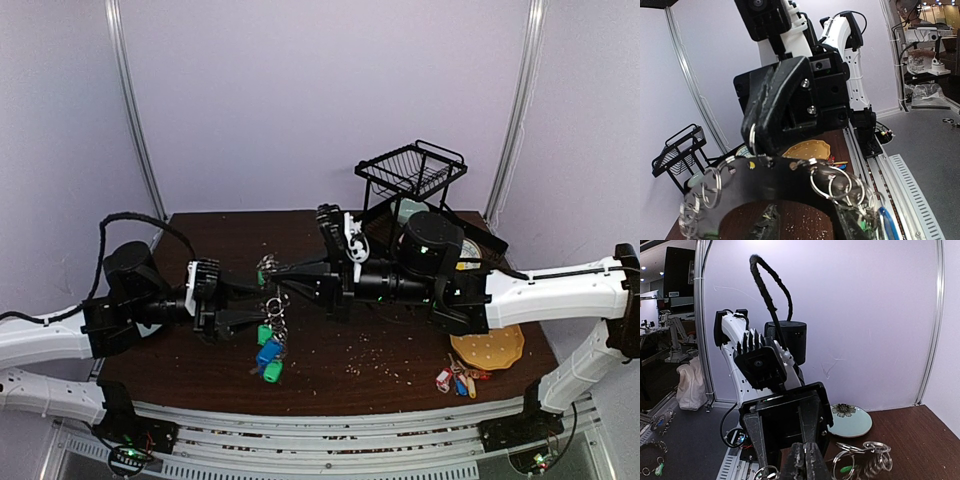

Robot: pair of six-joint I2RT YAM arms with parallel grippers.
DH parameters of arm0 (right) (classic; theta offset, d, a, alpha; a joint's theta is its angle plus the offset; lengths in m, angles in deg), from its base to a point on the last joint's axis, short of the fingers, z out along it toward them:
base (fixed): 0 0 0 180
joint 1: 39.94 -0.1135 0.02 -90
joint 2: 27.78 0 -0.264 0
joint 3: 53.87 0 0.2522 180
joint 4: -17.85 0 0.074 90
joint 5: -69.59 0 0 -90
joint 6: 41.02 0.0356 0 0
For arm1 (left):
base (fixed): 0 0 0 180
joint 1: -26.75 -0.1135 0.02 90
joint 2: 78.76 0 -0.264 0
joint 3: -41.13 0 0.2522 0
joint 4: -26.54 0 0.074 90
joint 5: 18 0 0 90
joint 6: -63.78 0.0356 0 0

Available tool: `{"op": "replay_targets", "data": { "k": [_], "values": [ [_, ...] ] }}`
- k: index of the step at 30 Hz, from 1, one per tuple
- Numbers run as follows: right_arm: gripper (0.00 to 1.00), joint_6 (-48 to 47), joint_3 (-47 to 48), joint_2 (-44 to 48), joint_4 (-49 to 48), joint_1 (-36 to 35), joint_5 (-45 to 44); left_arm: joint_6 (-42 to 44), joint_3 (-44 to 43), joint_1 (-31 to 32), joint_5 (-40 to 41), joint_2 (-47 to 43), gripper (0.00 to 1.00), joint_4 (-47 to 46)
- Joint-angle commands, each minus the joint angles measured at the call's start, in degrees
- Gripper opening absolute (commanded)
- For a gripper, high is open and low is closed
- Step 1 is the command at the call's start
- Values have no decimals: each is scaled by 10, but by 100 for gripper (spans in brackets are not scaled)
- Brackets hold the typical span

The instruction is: Put the keys on the keyring

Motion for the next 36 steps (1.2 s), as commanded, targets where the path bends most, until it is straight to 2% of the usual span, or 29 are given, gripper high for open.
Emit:
{"op": "replay_targets", "data": {
  "k": [1,7,28,32,36],
  "values": [
    [0,1,16,7,-52,1,-13,-26,3,7,-22,12,38,-48],
    [0,2,19,-3,-54,2,-14,-36,3,8,-29,18,33,-64],
    [0,-6,30,-18,-50,2,-28,-40,3,11,-31,21,31,-76],
    [0,-7,29,-18,-48,2,-24,-35,14,11,0,-4,31,-92],
    [0,-3,33,-21,-45,2,-17,-28,37,11,73,-29,29,-115]
  ]
}}
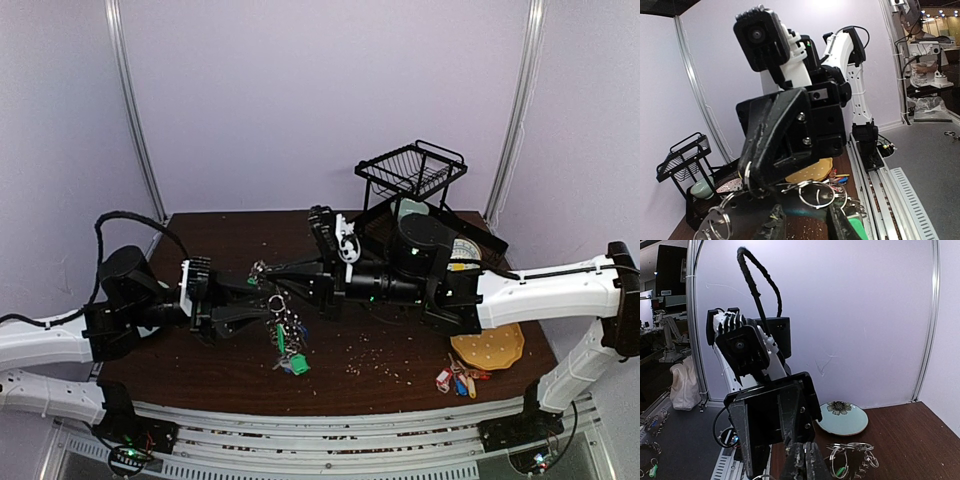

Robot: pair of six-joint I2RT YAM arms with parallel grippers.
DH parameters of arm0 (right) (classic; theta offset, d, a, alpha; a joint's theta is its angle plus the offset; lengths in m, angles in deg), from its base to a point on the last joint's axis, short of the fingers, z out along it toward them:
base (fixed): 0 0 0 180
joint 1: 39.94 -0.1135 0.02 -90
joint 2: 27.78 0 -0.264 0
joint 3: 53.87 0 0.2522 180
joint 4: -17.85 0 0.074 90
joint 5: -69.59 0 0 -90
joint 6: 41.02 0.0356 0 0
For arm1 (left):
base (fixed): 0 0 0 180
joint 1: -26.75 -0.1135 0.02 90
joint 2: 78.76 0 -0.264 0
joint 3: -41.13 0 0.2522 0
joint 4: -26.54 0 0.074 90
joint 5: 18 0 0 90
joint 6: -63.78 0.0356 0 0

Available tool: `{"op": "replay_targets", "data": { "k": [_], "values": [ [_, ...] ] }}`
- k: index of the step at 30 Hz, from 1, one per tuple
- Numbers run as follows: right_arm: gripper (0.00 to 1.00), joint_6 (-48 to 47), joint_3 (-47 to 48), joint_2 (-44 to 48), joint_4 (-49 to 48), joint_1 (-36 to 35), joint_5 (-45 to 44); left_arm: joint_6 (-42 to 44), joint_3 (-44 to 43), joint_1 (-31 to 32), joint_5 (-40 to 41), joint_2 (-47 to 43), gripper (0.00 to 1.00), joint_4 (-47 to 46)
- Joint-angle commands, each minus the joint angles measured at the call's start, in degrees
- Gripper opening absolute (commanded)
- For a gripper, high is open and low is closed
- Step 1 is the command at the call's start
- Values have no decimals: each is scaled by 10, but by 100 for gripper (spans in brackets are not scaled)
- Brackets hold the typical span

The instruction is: Put the keys on the keyring

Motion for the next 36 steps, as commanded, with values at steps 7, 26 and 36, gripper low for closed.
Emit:
{"op": "replay_targets", "data": {
  "k": [7,26,36],
  "values": [
    [0,-3,22,6,-40,2,-16,71,1,10,32,-30,29,5],
    [0,-9,15,36,-22,3,-2,728,8,195,402,-130,36,153],
    [0,-5,14,39,-23,3,11,722,7,214,435,-144,34,146]
  ]
}}
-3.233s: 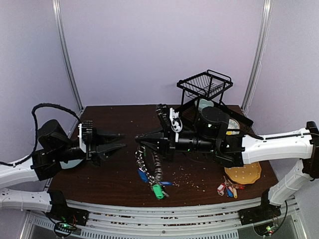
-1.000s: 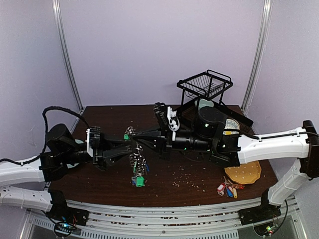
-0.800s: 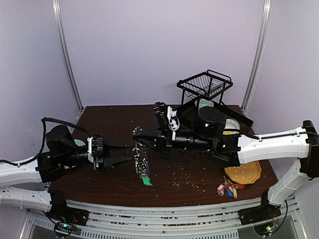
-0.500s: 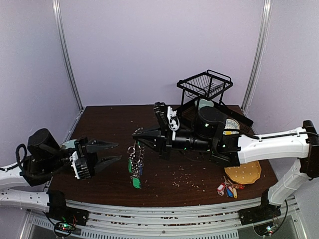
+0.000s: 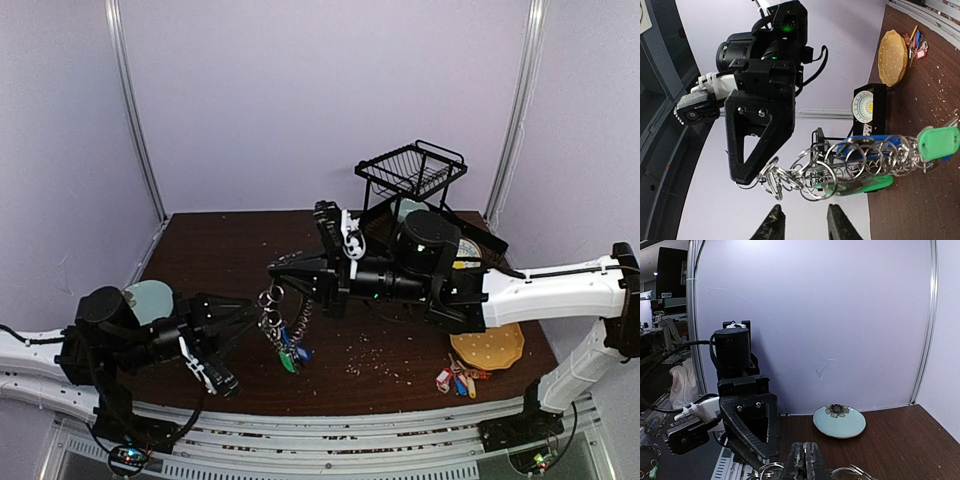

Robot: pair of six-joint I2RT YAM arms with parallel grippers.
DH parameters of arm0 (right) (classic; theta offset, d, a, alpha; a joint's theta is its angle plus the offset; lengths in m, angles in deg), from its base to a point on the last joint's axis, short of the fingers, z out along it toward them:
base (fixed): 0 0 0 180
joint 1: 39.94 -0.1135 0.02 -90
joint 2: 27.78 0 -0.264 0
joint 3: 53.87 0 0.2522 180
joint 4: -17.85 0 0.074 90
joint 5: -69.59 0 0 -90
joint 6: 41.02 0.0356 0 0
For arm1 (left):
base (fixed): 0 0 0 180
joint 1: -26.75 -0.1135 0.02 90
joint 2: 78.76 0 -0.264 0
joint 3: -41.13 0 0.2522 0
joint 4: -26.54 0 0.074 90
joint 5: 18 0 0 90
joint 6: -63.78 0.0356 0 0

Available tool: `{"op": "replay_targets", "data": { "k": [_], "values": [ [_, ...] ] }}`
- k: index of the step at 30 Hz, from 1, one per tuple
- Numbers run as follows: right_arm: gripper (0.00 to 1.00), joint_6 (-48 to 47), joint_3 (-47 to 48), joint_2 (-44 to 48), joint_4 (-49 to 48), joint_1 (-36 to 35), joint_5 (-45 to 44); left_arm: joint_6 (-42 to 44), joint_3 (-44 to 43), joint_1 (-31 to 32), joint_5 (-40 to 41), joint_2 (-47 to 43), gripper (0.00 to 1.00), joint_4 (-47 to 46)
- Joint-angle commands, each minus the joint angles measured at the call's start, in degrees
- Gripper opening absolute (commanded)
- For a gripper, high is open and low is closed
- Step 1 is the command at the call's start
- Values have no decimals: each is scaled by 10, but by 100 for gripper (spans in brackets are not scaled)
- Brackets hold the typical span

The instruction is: Put the keys on the keyring

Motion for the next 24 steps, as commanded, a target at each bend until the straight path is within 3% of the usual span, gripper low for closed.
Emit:
{"op": "replay_targets", "data": {
  "k": [1,6,12,18,24],
  "values": [
    [0,-5,15,27,-26,2,8,-58,-57,3,-13,-19,35,79],
    [0,-12,19,26,-19,2,10,-138,-88,3,-10,-31,34,137],
    [0,-11,23,26,-20,3,16,-84,-82,3,53,-11,32,102],
    [0,-6,20,28,-21,2,16,-62,-80,3,27,27,31,67],
    [0,-4,17,32,-23,2,19,-25,-41,3,20,31,30,-31]
  ]
}}
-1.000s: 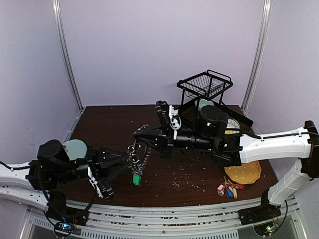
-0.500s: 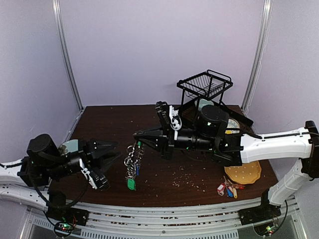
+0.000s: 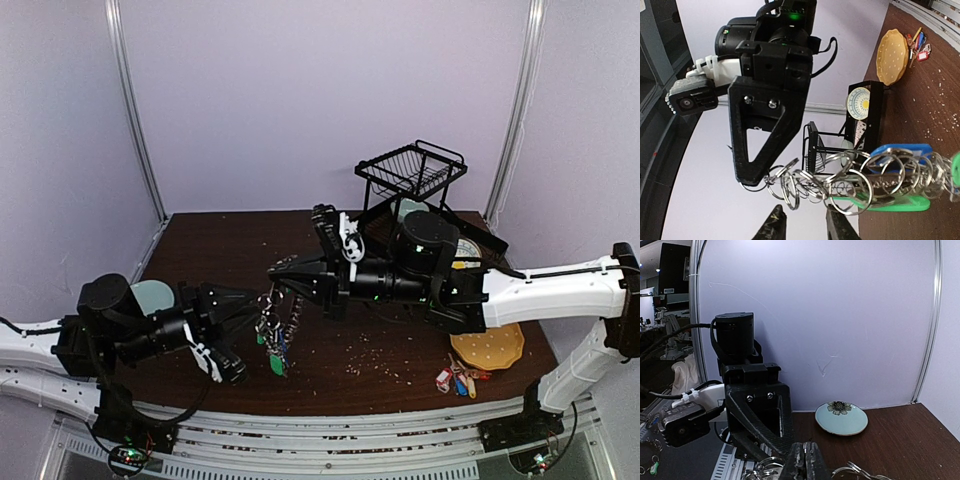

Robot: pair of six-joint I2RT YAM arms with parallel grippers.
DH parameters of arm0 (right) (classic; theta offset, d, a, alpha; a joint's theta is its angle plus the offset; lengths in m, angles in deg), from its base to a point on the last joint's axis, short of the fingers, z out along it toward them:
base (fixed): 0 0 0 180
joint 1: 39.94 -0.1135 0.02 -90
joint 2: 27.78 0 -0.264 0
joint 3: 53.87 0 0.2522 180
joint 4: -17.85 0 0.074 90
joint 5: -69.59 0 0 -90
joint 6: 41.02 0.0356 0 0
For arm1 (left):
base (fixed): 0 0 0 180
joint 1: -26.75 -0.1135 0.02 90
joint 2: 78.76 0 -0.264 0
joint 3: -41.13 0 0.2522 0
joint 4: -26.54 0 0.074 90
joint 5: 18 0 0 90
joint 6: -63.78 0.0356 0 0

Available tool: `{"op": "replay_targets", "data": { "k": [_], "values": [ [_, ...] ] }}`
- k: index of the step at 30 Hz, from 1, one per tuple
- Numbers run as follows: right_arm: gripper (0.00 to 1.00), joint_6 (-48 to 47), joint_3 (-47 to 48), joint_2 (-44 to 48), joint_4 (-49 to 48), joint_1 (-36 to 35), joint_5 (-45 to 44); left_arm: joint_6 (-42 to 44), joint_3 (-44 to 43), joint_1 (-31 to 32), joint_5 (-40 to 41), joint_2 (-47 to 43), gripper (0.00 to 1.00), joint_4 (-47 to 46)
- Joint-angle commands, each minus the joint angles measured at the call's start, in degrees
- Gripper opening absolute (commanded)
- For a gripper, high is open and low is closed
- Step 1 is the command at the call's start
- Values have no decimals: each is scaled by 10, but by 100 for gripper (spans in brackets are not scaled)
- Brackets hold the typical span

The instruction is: Put the keys on the keyring

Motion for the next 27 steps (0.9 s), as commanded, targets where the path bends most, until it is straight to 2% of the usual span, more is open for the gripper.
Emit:
{"op": "replay_targets", "data": {
  "k": [1,7,27],
  "values": [
    [0,3,17,31,-35,2,13,33,26,3,-3,-2,29,-110],
    [0,3,12,34,-38,2,15,24,24,4,-29,4,26,-115],
    [0,2,13,29,-38,2,25,59,32,25,-22,12,19,-164]
  ]
}}
